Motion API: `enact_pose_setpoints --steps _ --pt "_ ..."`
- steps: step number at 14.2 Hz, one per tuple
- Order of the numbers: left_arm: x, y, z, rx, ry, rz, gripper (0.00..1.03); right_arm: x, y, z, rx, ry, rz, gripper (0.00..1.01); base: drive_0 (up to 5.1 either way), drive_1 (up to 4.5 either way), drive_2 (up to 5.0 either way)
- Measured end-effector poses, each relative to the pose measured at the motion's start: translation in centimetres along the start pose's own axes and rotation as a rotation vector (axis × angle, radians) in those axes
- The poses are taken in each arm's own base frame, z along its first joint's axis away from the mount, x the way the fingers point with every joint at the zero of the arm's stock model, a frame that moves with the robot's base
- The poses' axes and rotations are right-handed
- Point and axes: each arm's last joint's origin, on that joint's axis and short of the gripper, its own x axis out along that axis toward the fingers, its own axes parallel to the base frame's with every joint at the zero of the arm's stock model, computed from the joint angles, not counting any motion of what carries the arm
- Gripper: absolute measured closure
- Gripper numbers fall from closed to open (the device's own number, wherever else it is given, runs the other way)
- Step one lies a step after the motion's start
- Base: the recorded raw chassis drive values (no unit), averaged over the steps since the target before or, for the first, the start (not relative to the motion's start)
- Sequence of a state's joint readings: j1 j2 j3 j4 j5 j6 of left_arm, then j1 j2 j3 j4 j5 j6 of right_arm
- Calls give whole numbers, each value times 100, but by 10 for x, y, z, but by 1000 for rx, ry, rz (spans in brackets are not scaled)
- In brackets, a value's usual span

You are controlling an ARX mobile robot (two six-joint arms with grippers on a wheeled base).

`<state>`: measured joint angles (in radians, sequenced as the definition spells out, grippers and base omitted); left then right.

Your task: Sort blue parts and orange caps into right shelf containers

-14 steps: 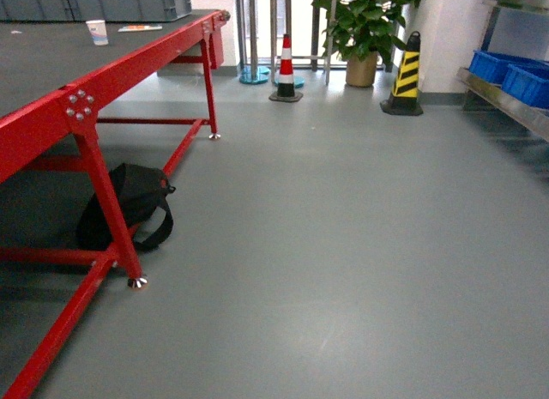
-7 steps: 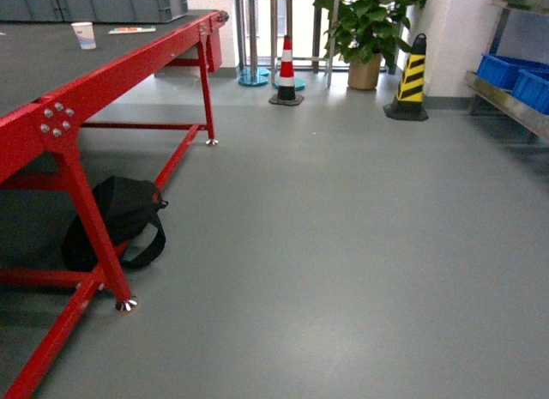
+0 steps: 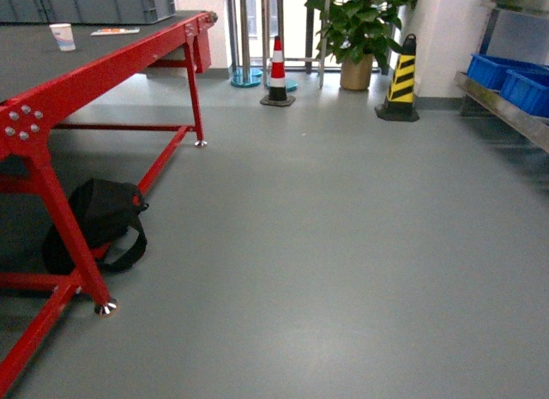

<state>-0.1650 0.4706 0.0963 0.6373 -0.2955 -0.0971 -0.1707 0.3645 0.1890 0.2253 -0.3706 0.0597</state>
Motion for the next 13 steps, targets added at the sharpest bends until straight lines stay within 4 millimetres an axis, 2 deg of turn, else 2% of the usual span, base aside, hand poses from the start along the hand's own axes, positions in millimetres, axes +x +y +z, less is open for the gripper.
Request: enact_pose_setpoints --steps 13 --pt "0 0 0 0 1 -1 59 0 0 0 0 0 0 59 2 434 -430"
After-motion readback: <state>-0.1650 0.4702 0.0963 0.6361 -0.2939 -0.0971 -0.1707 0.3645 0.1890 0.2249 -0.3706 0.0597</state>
